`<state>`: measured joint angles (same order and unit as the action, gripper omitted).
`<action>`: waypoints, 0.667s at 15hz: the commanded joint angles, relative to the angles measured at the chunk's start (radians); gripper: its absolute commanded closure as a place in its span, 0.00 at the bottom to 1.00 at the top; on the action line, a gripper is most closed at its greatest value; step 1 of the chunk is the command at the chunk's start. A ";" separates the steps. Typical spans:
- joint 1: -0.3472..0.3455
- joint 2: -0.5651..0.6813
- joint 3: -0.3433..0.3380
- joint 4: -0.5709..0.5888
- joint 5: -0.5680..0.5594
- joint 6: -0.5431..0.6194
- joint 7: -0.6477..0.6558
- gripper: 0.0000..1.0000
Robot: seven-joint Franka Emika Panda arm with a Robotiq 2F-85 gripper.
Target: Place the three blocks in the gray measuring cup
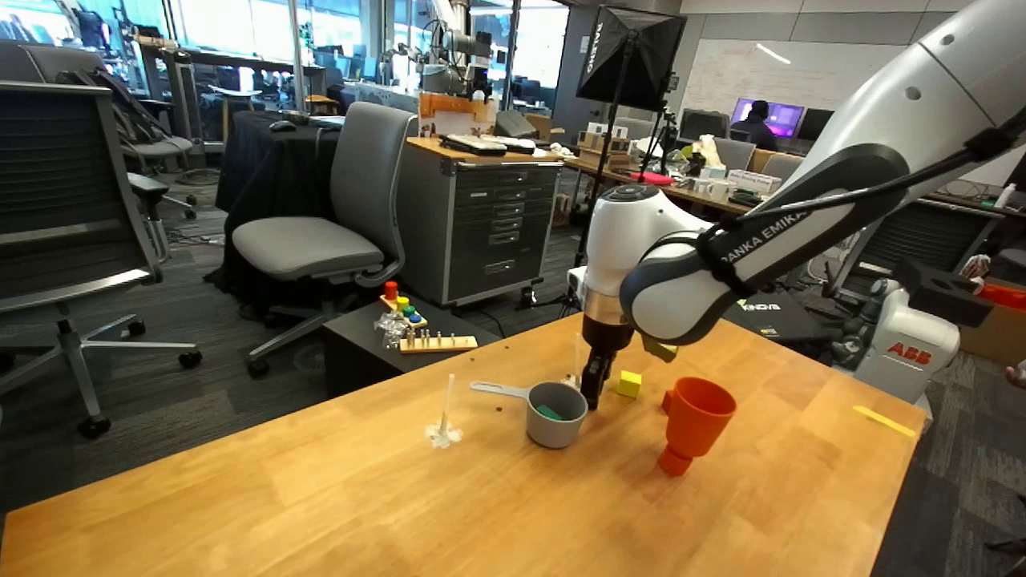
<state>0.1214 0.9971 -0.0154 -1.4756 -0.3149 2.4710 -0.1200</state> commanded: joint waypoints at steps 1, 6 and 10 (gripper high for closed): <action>-0.022 0.009 0.024 0.034 0.047 -0.025 -0.033 0.00; -0.020 -0.011 0.003 0.030 0.043 -0.022 -0.022 0.00; -0.033 0.000 0.002 0.028 0.047 -0.027 -0.020 0.00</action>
<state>0.0986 0.9936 -0.0141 -1.4598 -0.2883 2.4670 -0.1228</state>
